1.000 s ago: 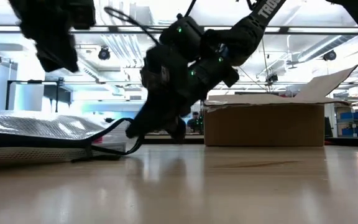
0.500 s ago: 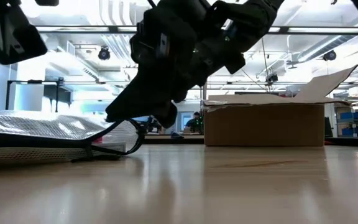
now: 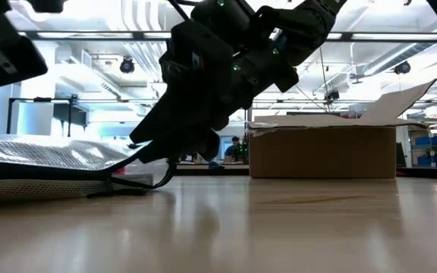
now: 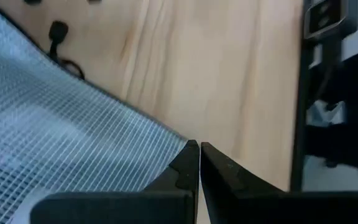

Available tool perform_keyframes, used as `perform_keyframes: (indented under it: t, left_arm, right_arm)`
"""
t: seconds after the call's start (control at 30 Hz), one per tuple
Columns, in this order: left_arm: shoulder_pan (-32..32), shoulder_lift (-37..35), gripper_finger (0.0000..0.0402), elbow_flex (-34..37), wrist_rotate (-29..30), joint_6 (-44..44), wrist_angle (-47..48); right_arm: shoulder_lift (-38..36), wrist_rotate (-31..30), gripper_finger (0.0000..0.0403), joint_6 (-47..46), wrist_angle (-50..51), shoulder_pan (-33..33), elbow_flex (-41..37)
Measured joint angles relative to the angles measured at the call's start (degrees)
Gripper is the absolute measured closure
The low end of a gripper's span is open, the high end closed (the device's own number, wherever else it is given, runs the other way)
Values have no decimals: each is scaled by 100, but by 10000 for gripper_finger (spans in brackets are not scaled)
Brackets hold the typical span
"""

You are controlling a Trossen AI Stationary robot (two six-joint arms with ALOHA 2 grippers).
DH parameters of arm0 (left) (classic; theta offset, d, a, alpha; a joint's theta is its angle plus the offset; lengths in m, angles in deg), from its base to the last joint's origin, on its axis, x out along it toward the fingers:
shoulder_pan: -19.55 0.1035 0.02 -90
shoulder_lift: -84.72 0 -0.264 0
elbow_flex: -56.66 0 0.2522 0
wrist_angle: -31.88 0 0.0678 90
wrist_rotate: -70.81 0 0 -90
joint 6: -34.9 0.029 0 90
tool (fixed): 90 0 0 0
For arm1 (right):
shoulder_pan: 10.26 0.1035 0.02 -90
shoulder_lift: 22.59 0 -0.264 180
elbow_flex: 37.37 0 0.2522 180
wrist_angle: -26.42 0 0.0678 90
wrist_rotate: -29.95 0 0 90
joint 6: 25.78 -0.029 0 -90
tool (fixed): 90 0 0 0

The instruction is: Unpack boxes

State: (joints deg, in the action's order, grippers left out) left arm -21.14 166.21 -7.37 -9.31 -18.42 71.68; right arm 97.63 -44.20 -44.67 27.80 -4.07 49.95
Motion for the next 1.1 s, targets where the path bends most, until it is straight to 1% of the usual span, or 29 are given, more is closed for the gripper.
perform_keyframes:
  t: [0.2,0.3,0.37,0.5,0.57,0.63,0.73,0.8,0.97,1.1]
  left_arm:
    - [-215,176,401,-41,-37,29,502]
    - [-323,230,401,-198,-58,267,833]
    - [-379,234,401,-294,-240,415,814]
    - [-476,281,401,-338,-716,425,726]
    - [-514,303,397,-333,-759,495,683]
    - [-523,318,385,-328,-786,661,697]
    - [-526,318,352,-328,-822,1023,700]
    - [-527,318,318,-333,-836,1202,699]
    - [-527,341,206,-334,-831,1325,676]
    - [-523,605,111,-331,-697,1896,615]
  right_arm:
    - [0,-9,245,-105,18,-93,-2]
    - [0,-6,249,-107,60,-98,-2]
    - [1,-4,249,-105,80,-100,-2]
    - [0,-4,244,-107,194,-124,-2]
    - [0,-4,240,-107,214,-135,-2]
    - [2,-6,238,-161,262,-143,-2]
    - [0,-2,239,-338,288,-150,-4]
    - [0,-2,242,-387,286,-152,-4]
    - [0,-2,245,-409,299,-161,-4]
    - [0,-2,243,-486,354,-188,-4]
